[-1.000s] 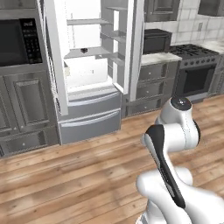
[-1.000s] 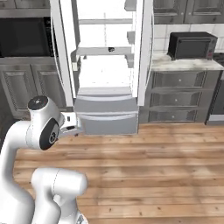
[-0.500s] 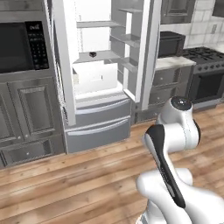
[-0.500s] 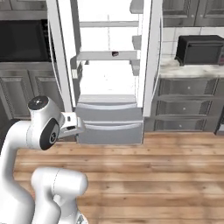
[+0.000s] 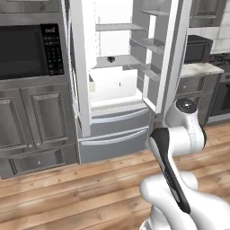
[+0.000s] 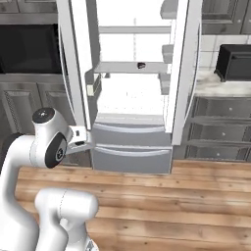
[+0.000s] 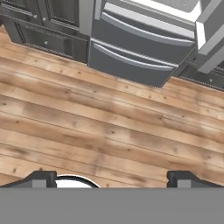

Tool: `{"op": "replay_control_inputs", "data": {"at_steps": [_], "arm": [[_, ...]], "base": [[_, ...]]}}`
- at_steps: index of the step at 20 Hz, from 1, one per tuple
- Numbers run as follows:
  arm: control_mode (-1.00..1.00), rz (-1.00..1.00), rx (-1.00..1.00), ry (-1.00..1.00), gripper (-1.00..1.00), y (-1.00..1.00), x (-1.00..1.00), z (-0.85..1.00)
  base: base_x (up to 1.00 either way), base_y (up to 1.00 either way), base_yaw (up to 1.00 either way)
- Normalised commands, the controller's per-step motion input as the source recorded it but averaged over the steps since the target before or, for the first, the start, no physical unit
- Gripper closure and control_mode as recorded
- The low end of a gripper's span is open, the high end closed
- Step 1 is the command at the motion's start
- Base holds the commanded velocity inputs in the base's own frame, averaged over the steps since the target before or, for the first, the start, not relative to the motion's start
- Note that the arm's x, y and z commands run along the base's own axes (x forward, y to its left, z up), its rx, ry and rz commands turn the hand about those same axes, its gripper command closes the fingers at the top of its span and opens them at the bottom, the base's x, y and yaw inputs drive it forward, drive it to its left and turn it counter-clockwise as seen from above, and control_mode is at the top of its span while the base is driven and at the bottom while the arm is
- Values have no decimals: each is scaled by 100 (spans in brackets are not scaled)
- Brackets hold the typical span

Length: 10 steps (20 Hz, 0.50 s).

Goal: Take the donut and cake from the fridge and place them on the empty tray on the dining counter.

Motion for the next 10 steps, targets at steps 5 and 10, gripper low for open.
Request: {"op": "replay_control_inputs", "data": {"at_steps": [5, 10], "arm": [[100, 0, 0, 0, -100, 0, 0, 0], [100, 0, 0, 0, -100, 0, 0, 0]], "base": [[38, -34, 17], [27, -45, 16]]}}
